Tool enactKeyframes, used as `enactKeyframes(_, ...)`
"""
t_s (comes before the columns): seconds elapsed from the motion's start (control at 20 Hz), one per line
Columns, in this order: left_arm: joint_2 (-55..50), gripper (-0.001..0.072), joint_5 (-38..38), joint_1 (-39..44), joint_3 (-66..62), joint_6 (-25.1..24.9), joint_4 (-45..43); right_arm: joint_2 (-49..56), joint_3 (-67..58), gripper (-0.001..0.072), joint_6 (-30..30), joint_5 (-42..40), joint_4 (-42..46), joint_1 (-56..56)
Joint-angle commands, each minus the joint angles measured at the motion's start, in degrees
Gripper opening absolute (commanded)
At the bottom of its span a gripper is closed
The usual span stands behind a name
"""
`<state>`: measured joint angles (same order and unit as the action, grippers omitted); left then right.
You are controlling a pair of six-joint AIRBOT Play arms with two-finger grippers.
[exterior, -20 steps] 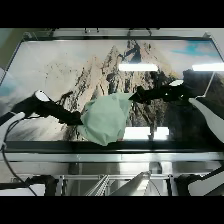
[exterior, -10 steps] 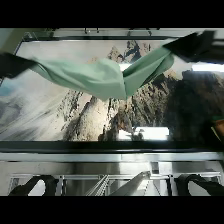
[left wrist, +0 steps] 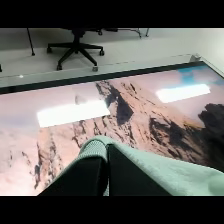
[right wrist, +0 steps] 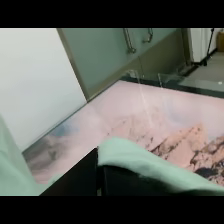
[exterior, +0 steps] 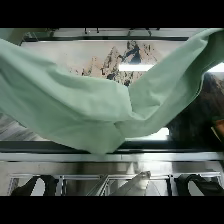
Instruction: Fold the shirts.
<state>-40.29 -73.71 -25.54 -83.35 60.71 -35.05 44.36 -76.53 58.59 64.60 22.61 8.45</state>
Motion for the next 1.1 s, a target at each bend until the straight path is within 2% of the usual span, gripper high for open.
enactKeyframes(0.0,-8.41,0.0027,-2.49,6.34,-0.31,-0.31,-1.9,4.98,4.09,0.0012,1.84,0.28,3.78,-0.09)
enactKeyframes(0.15,-20.48,0.0032,-5.05,15.17,-0.31,-0.28,-9.35,13.55,8.76,0.0012,0.52,-1.27,3.82,-0.09)
enactKeyframes(0.2,-24.68,0.0065,-5.22,17.53,-0.31,-0.26,-13.77,17.09,9.77,0.0012,-0.02,-1.9,3.8,-0.09)
enactKeyframes(0.25,-28.48,0.0151,-5.01,19.37,-0.31,-0.24,-17.11,20.81,10.21,0.0012,-0.35,-2.58,3.82,-0.09)
enactKeyframes(0.35,-35.65,0.0157,-2.47,21.03,-0.35,-0.26,-20.09,27.56,10.21,0.0012,-0.37,-6.6,3.76,-0.09)
enactKeyframes(0.4,-38.66,0.0189,0.07,20.98,-0.37,-0.26,-20.5,30.77,10.1,0.0017,-0.85,-10.29,3.23,-0.07)
enactKeyframes(0.45,-41.53,0.0293,3.06,20.46,-0.39,-0.2,-20.5,33.33,9.97,0.0166,-1.03,-12.92,1.53,0.37)
enactKeyframes(0.5,-43.82,0.0293,4.44,19.45,-0.98,-0.2,-20.52,34.95,9.7,0.0437,-2.12,-13.33,0.02,1.29)
enactKeyframes(0.55,-46.03,0.0293,3.91,18.12,-2.45,-0.09,-20.57,35.67,9.4,0.0584,-2.97,-12.66,-0.28,2.49)
enactKeyframes(0.7,-50.75,0.0293,-4.87,11.47,-7.78,1.88,-20.94,34.84,9.31,0.0598,-2.8,-2.56,3.08,9.51)
enactKeyframes(0.85,-53.16,0.0292,-11.98,5.53,-5.79,4.07,-20.94,34.58,9.88,0.0598,0.81,8.9,12.44,16.81)
enactKeyframes(0.95,-53.72,0.0292,-13.03,3.08,-0.22,4.02,-20.92,34.58,12.2,0.0598,3.23,12.48,20.5,19.32)
enactKeyframes(1.05,-53.72,0.0293,-10.29,2.4,5.92,2.56,-20.74,34.58,16.15,0.0598,4.33,13.2,26.88,20.31)
